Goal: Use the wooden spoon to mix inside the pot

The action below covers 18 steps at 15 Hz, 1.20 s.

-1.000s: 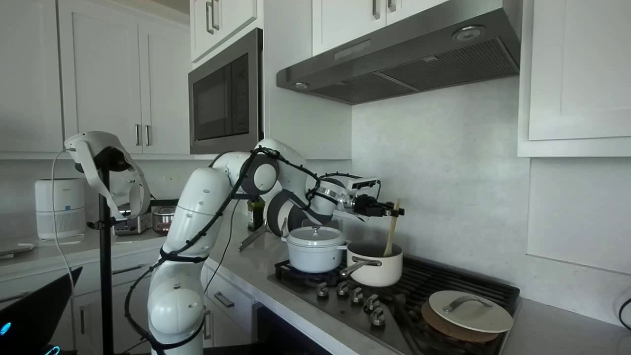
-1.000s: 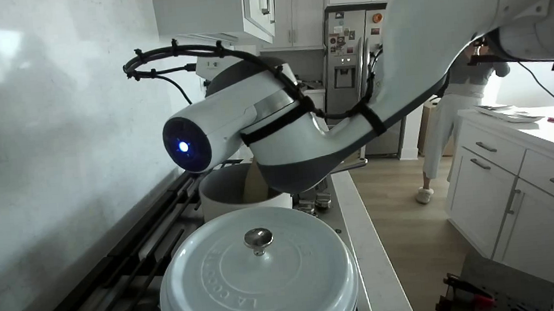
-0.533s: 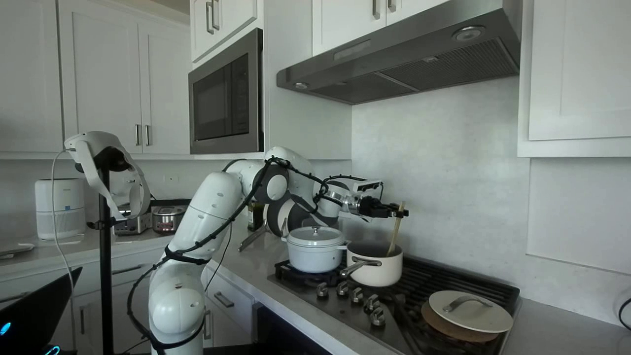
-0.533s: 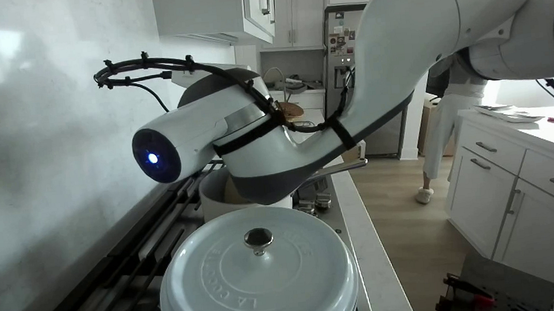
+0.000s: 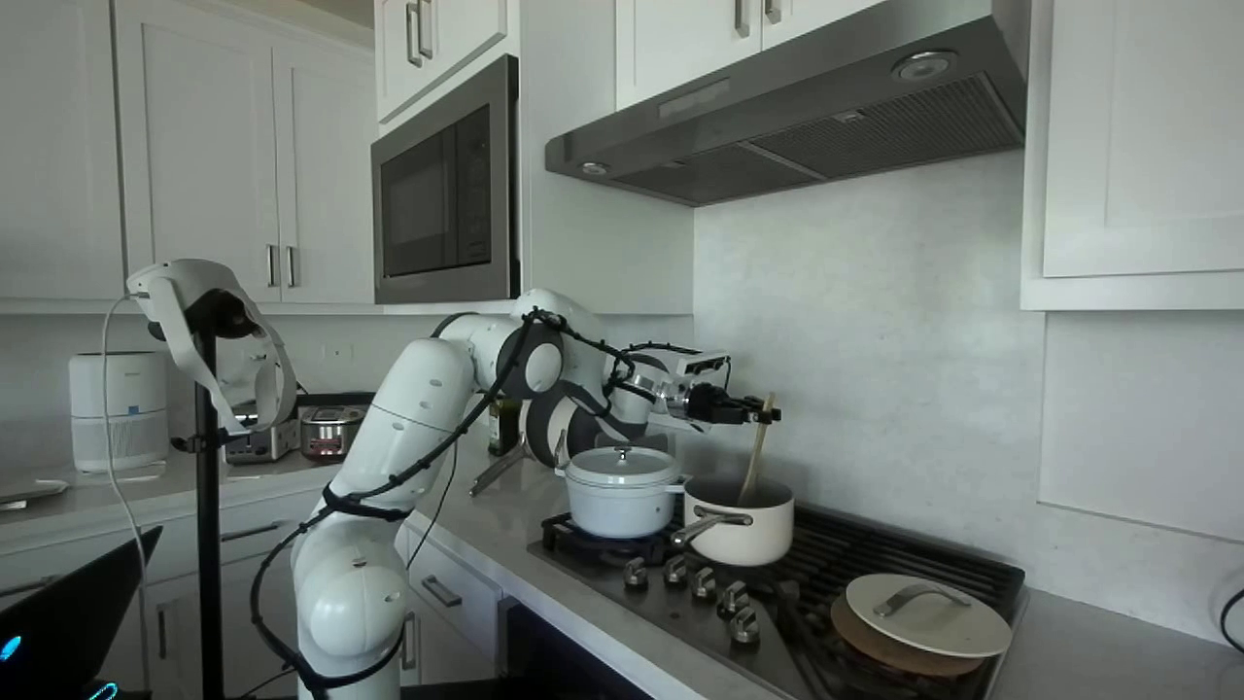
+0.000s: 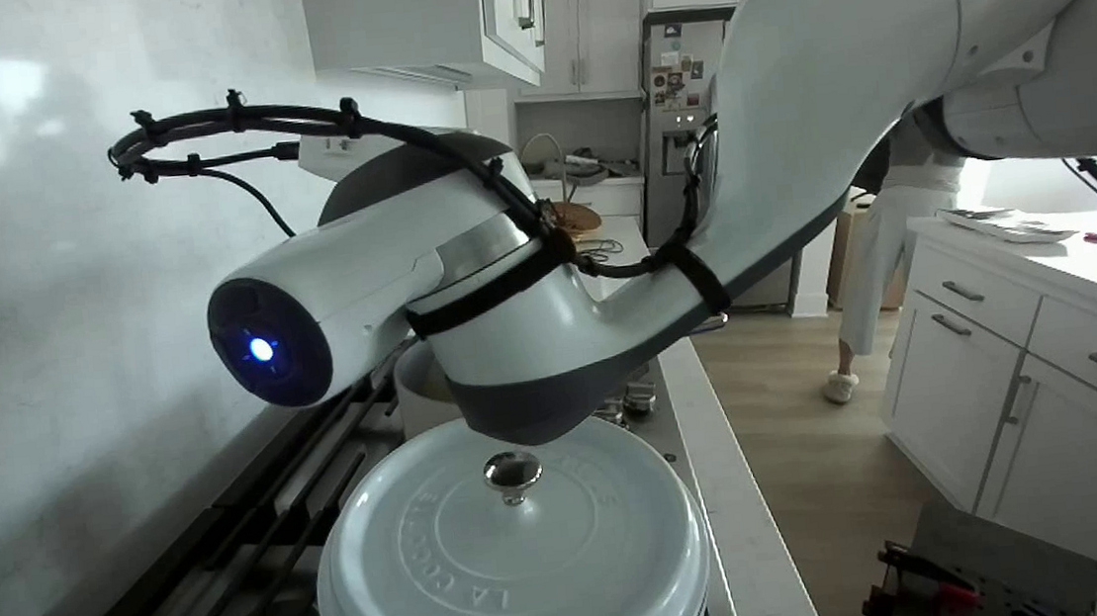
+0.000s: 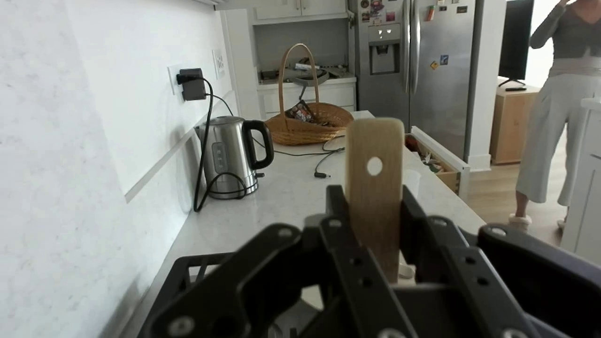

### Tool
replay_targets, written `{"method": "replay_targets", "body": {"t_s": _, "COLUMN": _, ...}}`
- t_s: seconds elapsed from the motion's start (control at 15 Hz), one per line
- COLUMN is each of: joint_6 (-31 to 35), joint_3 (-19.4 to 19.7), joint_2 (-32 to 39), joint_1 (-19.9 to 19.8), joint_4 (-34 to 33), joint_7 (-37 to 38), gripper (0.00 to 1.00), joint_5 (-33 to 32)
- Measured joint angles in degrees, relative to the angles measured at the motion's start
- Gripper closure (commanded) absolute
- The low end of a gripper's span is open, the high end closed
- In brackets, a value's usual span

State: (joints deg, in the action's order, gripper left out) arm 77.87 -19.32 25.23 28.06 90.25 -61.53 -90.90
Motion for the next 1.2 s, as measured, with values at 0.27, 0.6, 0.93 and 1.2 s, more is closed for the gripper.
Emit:
{"method": "replay_targets", "body": {"t_s": 0.27, "joint_6": -0.02, "joint_3": -1.34, "joint_2": -3.44, "joint_1": 0.32, "joint_4": 3.65, "joint_7": 1.31, "gripper": 0.93, "joint_5": 2.59}}
{"method": "replay_targets", "body": {"t_s": 0.6, "joint_6": -0.01, "joint_3": -2.43, "joint_2": -10.26, "joint_1": 0.19, "joint_4": 9.79, "joint_7": 3.47, "gripper": 0.93, "joint_5": 5.79}}
{"method": "replay_targets", "body": {"t_s": 0.93, "joint_6": 0.05, "joint_3": -2.47, "joint_2": -16.69, "joint_1": -0.66, "joint_4": 14.77, "joint_7": 3.58, "gripper": 0.93, "joint_5": 8.57}}
{"method": "replay_targets", "body": {"t_s": 1.2, "joint_6": 0.1, "joint_3": -2.44, "joint_2": -20.72, "joint_1": -2.15, "joint_4": 18.07, "joint_7": 3.61, "gripper": 0.93, "joint_5": 10.13}}
